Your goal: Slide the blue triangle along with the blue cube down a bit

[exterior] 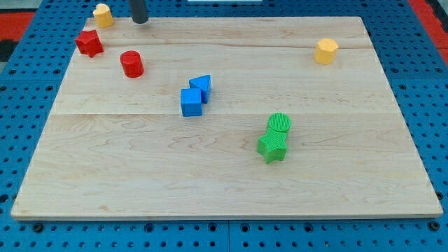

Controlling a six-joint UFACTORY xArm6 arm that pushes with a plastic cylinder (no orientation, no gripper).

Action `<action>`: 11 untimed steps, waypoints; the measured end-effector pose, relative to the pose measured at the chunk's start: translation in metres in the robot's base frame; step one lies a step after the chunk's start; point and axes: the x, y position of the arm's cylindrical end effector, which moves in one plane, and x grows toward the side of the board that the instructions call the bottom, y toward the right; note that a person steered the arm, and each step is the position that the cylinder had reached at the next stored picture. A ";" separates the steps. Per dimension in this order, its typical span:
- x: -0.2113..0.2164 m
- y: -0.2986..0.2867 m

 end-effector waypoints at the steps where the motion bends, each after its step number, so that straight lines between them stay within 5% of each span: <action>1: 0.001 0.032; 3: 0.018 0.081; 11: 0.191 0.118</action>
